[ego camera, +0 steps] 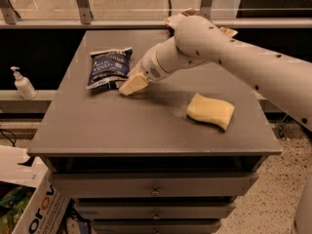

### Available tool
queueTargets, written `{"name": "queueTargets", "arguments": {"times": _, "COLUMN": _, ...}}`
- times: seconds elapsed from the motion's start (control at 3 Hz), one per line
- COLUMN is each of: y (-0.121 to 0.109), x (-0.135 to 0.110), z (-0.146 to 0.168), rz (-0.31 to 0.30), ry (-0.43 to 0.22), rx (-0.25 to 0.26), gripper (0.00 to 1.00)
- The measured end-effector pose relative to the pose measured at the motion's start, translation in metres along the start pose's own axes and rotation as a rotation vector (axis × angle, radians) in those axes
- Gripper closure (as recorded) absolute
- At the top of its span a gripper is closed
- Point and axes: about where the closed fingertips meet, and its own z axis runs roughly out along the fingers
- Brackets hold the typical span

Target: Pick blue chip bag

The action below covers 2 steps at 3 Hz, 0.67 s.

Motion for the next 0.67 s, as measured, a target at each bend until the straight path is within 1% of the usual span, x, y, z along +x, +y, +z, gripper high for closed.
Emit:
{"name": "queueTargets", "arguments": {"times": 0.33, "y": 0.0000, "x": -0.0001, "z": 0.0000, "rz": 0.000, "ry": 0.000, "rx": 0.000, "gripper": 1.00}}
{"name": "queueTargets", "arguments": {"times": 0.67, "y": 0.0001, "x": -0.0003, "z": 0.0000, "rz": 0.000, "ry": 0.000, "rx": 0.000, "gripper": 1.00}}
